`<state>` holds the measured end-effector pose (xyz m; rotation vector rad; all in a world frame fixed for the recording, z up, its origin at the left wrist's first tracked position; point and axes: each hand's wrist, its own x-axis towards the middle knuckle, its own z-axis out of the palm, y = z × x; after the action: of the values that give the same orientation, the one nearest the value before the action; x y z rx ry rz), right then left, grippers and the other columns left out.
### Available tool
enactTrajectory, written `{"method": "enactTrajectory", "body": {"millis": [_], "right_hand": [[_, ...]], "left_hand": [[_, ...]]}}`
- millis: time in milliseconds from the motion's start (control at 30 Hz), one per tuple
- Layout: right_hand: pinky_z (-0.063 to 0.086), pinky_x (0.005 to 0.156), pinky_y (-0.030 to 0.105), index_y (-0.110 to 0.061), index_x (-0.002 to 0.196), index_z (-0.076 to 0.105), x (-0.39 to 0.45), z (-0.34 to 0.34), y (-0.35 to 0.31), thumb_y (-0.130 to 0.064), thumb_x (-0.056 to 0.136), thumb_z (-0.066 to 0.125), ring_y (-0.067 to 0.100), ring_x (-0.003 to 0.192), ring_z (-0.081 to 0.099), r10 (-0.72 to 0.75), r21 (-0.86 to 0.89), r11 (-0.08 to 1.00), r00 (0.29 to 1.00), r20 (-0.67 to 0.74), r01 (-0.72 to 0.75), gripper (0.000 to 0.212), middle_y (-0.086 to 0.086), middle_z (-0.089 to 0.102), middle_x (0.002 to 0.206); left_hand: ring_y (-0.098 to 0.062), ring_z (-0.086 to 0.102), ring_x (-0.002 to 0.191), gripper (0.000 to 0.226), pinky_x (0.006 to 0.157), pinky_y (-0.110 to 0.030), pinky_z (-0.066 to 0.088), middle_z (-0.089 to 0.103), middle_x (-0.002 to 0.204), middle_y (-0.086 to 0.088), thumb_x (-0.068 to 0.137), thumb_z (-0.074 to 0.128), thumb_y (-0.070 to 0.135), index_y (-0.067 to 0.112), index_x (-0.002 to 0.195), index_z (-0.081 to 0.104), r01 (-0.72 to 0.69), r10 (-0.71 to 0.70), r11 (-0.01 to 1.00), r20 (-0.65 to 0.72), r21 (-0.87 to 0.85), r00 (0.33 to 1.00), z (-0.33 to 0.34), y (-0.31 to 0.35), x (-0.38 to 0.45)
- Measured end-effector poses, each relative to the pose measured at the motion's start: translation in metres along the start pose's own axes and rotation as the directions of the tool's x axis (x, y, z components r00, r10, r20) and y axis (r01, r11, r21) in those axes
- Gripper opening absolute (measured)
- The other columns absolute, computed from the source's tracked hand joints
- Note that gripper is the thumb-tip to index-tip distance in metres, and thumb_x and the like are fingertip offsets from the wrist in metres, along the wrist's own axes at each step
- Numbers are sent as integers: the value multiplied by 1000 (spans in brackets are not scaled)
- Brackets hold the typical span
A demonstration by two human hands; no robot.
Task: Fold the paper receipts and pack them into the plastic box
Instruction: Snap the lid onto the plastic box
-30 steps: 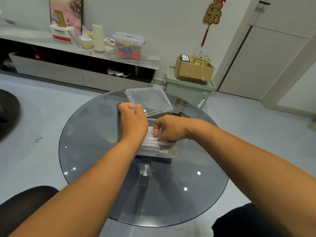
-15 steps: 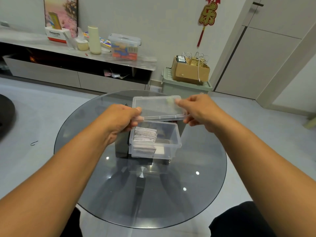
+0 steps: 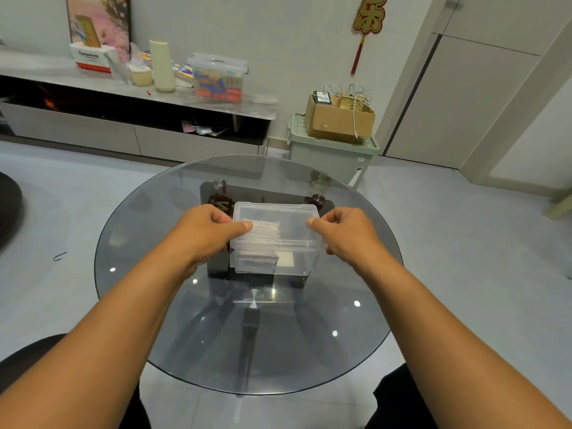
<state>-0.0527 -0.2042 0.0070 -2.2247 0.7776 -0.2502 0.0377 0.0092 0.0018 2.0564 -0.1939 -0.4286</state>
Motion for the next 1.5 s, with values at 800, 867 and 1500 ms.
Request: {"method": "enactTrajectory", "body": {"millis": [800,867,1500], "right_hand": [[53,69,30,-18,101,66,-11,27,13,-51,100,51,16,80,62,264,415,843,936,233,-341,37,1,69,95],[54,89,41,-14,98,69,-9,37,13,-51,103,37,23,88,62,213,313,913,961,178,-260,49,8,70,104],[53,101,50,-8,127,58,122,46,-4,-62,96,29,33,107,63,243,314,908,960,140,-276,69,15,65,120]], "left_hand": [[-28,59,85,42,70,-38,43,66,100,-10,106,40,44,8,108,62,-87,147,953,-192,291,970,36,-15,13],[-26,57,93,36,76,-36,40,63,107,-5,109,32,37,13,120,56,-110,163,961,-194,255,967,47,-18,12],[-2,50,82,34,61,-20,41,53,109,3,109,34,24,16,142,43,-181,148,961,-162,-210,976,75,32,120]]}}
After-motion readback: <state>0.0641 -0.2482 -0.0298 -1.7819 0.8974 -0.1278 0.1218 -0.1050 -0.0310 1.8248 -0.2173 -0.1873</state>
